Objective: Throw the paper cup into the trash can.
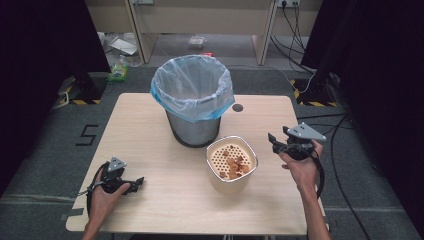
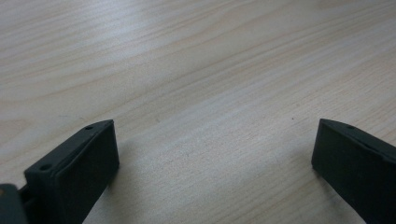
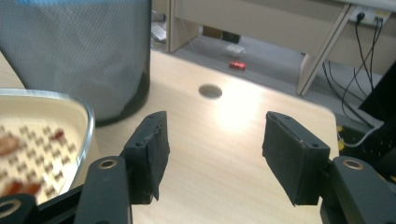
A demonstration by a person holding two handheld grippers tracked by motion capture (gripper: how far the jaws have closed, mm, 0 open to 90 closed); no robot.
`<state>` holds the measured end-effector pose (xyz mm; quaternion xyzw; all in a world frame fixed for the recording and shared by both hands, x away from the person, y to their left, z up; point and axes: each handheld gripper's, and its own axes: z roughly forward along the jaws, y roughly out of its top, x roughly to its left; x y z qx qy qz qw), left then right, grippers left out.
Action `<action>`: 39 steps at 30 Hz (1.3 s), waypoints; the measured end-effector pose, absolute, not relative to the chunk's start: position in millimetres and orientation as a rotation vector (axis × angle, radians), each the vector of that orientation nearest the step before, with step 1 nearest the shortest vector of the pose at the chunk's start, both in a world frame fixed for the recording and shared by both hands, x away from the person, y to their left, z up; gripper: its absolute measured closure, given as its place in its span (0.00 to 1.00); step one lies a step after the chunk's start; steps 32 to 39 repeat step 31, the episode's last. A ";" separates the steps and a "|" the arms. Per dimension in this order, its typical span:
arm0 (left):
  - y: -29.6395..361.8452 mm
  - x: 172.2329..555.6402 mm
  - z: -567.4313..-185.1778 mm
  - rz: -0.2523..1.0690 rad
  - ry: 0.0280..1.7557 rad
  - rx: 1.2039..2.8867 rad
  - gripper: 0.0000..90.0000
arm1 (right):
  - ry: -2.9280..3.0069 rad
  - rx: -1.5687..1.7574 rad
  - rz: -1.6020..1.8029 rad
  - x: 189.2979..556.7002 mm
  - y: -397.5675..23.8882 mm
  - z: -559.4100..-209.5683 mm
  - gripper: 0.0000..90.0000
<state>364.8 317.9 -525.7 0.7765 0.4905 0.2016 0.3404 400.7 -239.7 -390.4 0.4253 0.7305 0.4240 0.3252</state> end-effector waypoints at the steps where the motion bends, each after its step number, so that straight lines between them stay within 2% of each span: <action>1: 318.0 364.8 -525.8 0.525 1.276 2.021 0.00 | 1.919 1.128 1.104 398.2 -240.2 -395.6 0.46; 5: 317.9 364.8 -525.8 0.525 1.276 2.021 0.00 | 1.927 1.165 1.093 390.3 -243.6 -420.4 0.46; 22: 318.0 364.8 -525.7 0.525 1.275 2.022 0.00 | 2.053 1.265 0.986 380.2 -251.2 -474.0 0.43; 24: 318.0 364.8 -525.8 0.525 1.276 2.022 0.00 | 2.077 1.282 0.941 382.0 -249.8 -477.8 0.40; 39: 318.0 364.7 -525.7 0.525 1.275 2.022 0.00 | 2.113 1.288 0.922 383.0 -246.9 -486.3 0.40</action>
